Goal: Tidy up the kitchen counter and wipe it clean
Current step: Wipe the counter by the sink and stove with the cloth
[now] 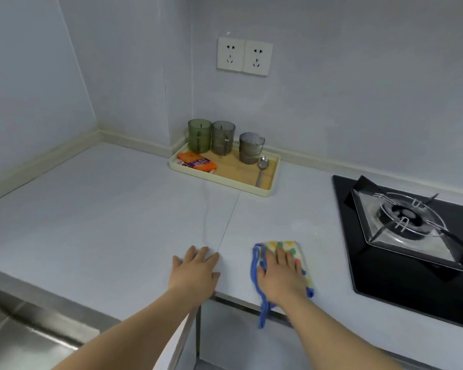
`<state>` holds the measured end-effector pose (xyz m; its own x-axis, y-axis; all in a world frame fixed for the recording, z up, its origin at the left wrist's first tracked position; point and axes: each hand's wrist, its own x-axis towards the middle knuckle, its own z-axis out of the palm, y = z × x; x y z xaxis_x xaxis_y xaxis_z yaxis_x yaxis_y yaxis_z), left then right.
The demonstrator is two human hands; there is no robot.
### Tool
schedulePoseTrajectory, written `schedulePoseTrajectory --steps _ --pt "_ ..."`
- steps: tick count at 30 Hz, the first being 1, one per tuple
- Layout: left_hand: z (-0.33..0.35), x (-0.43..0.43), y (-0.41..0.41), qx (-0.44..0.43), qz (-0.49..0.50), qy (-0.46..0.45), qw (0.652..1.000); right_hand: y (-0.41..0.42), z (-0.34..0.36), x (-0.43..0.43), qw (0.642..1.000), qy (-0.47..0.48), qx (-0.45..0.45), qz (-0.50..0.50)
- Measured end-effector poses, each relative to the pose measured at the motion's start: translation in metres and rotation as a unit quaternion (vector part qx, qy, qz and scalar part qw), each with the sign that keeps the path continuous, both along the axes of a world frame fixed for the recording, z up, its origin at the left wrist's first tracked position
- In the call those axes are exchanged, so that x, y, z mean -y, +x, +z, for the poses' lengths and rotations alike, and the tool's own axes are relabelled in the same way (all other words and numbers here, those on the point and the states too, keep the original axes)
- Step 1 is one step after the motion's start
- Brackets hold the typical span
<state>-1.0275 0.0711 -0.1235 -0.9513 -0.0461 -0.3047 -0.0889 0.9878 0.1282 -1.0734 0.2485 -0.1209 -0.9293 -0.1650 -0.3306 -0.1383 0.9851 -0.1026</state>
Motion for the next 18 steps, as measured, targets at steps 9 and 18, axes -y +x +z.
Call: schedulePoseTrajectory --steps 9,18 --pt "0.003 0.008 0.0 0.0 -0.027 -0.022 0.999 0.014 -0.012 0.052 0.993 -0.026 -0.017 0.116" --pt "0.01 -0.008 -0.012 0.031 0.032 -0.042 0.998 0.003 -0.006 0.023 0.999 -0.011 0.016 0.045"
